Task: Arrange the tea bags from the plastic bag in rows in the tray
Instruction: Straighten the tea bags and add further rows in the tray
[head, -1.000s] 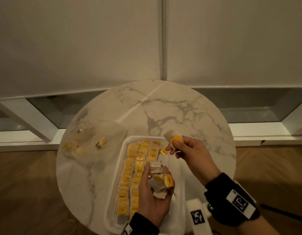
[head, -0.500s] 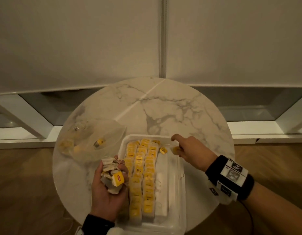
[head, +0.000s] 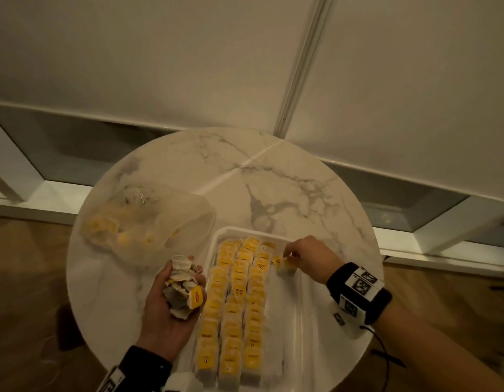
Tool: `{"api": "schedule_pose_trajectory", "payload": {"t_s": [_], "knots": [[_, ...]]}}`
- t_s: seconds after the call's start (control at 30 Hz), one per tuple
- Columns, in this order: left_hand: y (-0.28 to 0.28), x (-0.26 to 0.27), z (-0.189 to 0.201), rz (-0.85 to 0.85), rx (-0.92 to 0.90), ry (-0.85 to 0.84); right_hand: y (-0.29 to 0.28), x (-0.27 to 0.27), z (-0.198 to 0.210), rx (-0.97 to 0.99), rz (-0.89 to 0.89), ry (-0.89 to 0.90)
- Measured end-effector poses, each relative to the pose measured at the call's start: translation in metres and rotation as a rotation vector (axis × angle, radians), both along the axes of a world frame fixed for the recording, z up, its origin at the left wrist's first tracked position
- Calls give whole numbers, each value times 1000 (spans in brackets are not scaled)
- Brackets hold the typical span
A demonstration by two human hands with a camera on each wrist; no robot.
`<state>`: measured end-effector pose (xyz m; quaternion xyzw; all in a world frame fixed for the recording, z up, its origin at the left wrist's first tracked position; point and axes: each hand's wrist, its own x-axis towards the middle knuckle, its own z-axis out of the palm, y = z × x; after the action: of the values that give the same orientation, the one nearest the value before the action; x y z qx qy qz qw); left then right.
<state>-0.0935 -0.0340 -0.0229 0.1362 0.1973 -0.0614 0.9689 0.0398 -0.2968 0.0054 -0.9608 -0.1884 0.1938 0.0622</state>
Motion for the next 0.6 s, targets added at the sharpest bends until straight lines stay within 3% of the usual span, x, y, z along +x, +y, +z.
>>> {"api": "schedule_pose_trajectory", "payload": {"t_s": [0.37,0.6], "knots": [[3,8,-8,-180,39,112,16,12,-2,36,-87,-77],[6,12,-15,-198,88,196,16,13,0,122,-112,-42]]}}
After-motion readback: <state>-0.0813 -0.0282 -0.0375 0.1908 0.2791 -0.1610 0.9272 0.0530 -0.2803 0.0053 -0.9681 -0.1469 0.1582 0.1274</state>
